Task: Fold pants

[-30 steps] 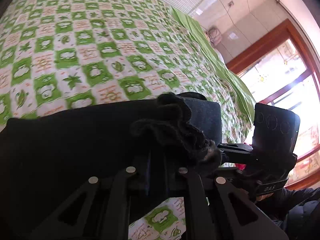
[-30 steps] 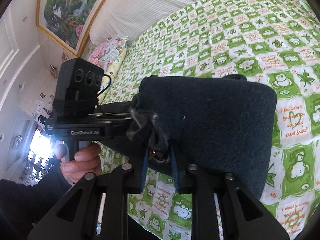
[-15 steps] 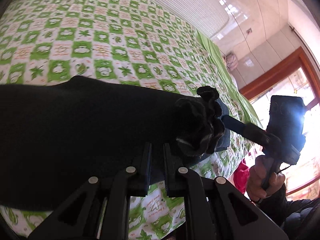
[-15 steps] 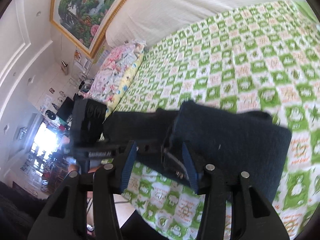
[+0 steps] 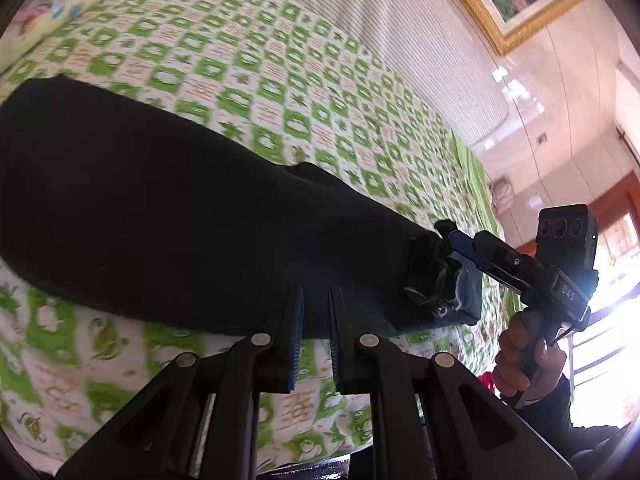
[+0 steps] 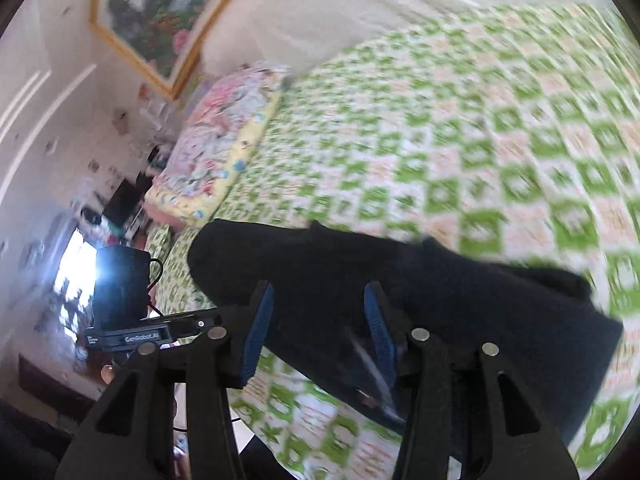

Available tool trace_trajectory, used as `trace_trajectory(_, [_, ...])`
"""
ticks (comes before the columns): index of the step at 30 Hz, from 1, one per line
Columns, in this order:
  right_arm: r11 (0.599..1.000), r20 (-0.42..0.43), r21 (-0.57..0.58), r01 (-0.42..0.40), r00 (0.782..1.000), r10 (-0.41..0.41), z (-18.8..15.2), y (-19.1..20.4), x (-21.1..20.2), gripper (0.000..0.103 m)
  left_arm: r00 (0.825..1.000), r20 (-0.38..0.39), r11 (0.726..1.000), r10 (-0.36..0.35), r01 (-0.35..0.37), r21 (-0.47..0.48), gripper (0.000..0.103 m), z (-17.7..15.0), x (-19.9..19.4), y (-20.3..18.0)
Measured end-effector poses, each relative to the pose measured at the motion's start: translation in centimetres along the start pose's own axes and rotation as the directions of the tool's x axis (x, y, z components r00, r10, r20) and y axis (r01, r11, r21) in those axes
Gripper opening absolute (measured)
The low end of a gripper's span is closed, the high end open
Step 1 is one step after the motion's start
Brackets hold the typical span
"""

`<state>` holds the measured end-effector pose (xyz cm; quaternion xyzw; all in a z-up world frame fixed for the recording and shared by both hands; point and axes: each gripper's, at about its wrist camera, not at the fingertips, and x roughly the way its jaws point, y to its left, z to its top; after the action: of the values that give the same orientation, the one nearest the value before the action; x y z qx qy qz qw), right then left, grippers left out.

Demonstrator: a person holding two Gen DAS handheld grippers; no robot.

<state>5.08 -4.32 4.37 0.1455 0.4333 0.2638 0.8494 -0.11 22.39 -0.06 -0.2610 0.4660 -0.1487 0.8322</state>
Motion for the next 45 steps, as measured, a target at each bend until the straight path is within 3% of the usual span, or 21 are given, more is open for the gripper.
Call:
trace_trajectory(8, [0.993,-0.07,-0.102,-0.066,0.996,0.059,2.0,4.4,3.8,0.049,0.995,0.076,0.994,0.064,-0.057,-0.089,0.014,-0.4,-4.0,3.7])
trace_trajectory(12, [0.988,-0.097,-0.129,-0.088,0.992,0.076,2.4,5.7,5.4,0.049,0.989,0.115,0.987,0.095,-0.078,-0.14,0.021,-0.7,-5.6,5.4])
trace_trajectory(23, [0.972,-0.168,-0.196,-0.128,0.981,0.095,3.8,8.5,9.0,0.049,0.972,0.163,0.959,0.166,-0.121,-0.257,0.022,-0.9,-8.3,9.4])
trace_trajectory(30, [0.966,-0.235,-0.218,-0.137,0.968,0.084,4.6,9.3,12.2,0.049,0.954,0.17,0.928,0.247,-0.183,-0.326,0.046,-0.7,-8.6,10.8])
trace_trajectory(35, [0.958,-0.285,-0.241,-0.153,0.955,0.081,5.7,10.3,15.0,0.052,0.939,0.17,0.905,0.298,-0.222,-0.362,0.05,-0.4,-8.7,11.4])
trace_trajectory(40, [0.947,-0.332,-0.275,-0.165,0.941,0.067,7.1,11.3,18.1,0.054,0.937,0.154,0.88,0.313,-0.225,-0.418,0.054,0.0,-8.2,12.5])
trace_trajectory(45, [0.919,-0.413,-0.342,-0.198,0.91,0.042,8.5,13.2,22.5,0.056,0.936,0.144,0.847,0.32,-0.215,-0.487,0.065,0.5,-7.4,13.6])
